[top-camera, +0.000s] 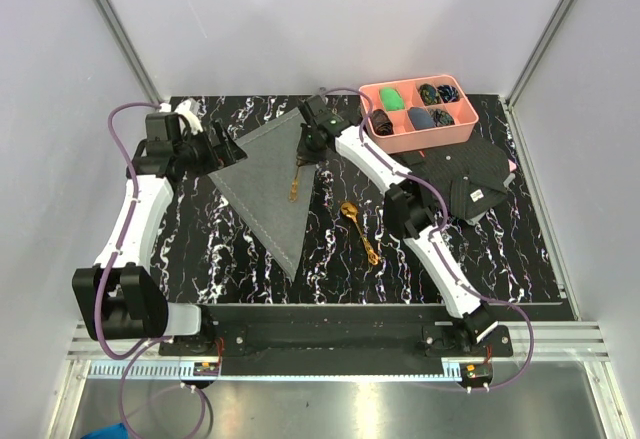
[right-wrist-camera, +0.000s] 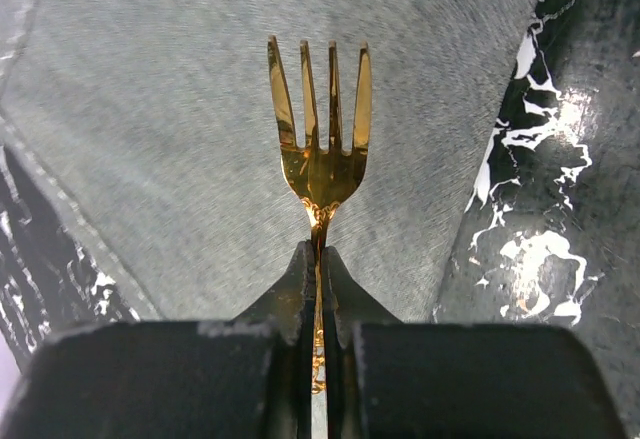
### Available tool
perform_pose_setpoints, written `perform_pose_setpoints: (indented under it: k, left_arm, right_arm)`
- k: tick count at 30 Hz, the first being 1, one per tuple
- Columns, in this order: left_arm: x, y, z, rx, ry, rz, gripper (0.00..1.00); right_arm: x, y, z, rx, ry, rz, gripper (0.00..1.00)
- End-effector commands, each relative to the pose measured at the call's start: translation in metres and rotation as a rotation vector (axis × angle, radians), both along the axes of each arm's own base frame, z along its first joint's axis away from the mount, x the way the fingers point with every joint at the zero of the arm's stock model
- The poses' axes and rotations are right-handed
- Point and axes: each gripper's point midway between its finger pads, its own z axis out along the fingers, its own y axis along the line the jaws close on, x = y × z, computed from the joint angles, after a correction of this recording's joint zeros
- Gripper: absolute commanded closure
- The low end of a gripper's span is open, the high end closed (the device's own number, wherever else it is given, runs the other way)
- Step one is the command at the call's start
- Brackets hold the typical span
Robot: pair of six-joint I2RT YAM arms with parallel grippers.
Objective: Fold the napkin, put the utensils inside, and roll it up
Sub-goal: Place the utensil onto the napkin
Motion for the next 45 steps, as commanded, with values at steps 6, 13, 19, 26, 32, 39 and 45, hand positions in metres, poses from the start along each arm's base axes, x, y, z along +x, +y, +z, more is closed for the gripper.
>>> perform_pose_setpoints:
  k: [6, 13, 19, 26, 32, 39, 45]
  left_arm:
    - [0.002, -0.004, 0.014, -0.062, -0.058, -0.021, 0.01]
    - [0.003, -0.003, 0.013, -0.071, -0.055, -0.018, 0.01]
    - [0.004, -0.002, 0.012, -0.077, -0.052, -0.016, 0.01]
    - [0.004, -0.002, 0.01, -0.084, -0.045, -0.018, 0.01]
    - [0.005, -0.001, 0.009, -0.084, -0.046, -0.014, 0.01]
    - [0.006, 0.002, 0.007, -0.079, -0.044, -0.008, 0.01]
    - [0.003, 0.002, 0.012, -0.074, -0.078, -0.007, 0.01]
  right_arm:
    - [0.012, 0.021, 0.004, 0.109, -0.012, -0.01, 1.0]
    - [0.019, 0.03, 0.0, 0.149, -0.029, -0.008, 1.0]
    - [0.017, 0.039, -0.014, 0.181, -0.002, 0.016, 1.0]
    - [0.018, 0.047, -0.015, 0.207, -0.035, 0.084, 0.95]
    - [0.018, 0.053, 0.022, 0.247, -0.11, 0.158, 0.63]
    - [0.0, 0.047, 0.132, 0.307, -0.26, 0.261, 0.31]
    - [-0.042, -0.032, 0.093, 0.035, -0.191, 0.287, 0.25]
